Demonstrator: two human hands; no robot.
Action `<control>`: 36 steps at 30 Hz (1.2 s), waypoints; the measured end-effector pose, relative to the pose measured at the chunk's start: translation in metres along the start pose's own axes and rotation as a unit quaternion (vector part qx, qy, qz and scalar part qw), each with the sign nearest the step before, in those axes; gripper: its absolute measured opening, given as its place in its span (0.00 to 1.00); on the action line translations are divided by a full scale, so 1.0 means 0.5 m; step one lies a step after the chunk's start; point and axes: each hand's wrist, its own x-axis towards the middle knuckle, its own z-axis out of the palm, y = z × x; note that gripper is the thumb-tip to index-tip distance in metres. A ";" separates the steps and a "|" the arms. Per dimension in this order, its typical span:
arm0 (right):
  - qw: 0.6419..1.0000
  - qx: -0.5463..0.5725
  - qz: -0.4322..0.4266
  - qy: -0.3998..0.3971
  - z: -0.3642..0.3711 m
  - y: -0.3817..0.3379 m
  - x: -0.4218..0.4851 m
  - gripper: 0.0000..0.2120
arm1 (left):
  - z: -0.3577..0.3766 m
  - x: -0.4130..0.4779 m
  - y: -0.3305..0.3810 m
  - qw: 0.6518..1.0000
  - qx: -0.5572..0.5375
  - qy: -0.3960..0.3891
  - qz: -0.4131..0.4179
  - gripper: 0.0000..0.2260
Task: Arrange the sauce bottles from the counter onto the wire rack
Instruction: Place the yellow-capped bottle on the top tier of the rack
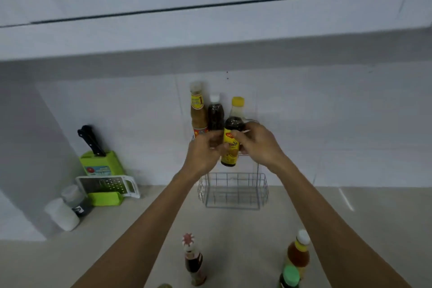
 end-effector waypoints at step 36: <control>0.993 -0.058 0.067 -0.076 0.149 0.039 -0.148 0.13 | -0.168 -0.204 -0.228 0.980 0.099 -0.043 -0.167 0.07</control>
